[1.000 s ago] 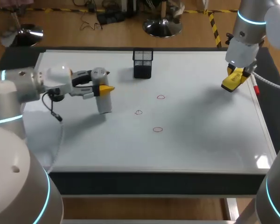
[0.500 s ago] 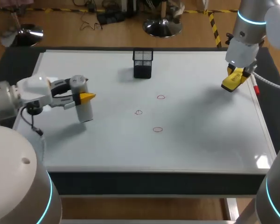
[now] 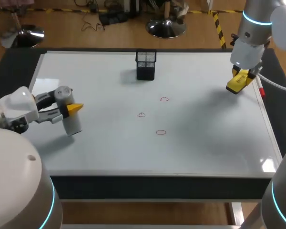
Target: Pick up the inspection probe, press it on each red-marked spot on the whiteboard one by one, put down the probe, pick up the eraser, and wipe off all the red marks.
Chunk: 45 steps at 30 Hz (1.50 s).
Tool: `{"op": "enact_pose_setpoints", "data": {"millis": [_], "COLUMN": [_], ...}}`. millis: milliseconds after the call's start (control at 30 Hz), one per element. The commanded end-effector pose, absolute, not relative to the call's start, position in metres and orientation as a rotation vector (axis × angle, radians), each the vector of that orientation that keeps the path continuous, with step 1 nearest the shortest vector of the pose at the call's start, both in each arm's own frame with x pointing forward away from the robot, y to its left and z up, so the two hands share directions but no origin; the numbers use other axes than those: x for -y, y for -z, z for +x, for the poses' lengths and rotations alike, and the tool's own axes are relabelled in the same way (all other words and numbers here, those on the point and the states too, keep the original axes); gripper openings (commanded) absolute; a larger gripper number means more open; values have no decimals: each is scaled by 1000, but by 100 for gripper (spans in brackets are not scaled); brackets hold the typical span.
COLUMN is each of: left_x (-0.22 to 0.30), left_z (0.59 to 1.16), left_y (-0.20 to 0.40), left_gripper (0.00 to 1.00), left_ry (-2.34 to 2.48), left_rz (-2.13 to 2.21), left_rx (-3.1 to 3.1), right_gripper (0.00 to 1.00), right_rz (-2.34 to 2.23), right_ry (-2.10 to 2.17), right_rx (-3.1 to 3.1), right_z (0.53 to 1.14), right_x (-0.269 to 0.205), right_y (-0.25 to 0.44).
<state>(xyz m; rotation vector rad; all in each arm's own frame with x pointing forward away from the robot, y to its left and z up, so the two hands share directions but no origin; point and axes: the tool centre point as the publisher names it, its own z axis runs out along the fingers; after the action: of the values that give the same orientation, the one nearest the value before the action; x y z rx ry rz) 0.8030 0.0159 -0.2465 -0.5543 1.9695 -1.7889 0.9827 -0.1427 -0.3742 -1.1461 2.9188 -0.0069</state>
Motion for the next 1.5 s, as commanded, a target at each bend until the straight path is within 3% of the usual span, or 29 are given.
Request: {"op": "enact_pose_setpoints", "data": {"millis": [33, 700, 1500], "left_x": [-16, -16, -16], "left_z": [798, 798, 798], "left_y": [245, 245, 245], "left_gripper": [0, 0, 0], "left_ry": [1758, 1758, 1758], "left_rz": [-590, -590, -590], "left_rx": [-1935, -1935, -1935], "right_gripper": [0, 0, 0], "right_rz": [-1149, -1219, -1805], "right_ry": [11, 60, 20], "right_rx": [-2919, -2886, -2500], "right_z": [983, 968, 882], "right_x": [143, 123, -56], "right_y": [373, 368, 350]}}
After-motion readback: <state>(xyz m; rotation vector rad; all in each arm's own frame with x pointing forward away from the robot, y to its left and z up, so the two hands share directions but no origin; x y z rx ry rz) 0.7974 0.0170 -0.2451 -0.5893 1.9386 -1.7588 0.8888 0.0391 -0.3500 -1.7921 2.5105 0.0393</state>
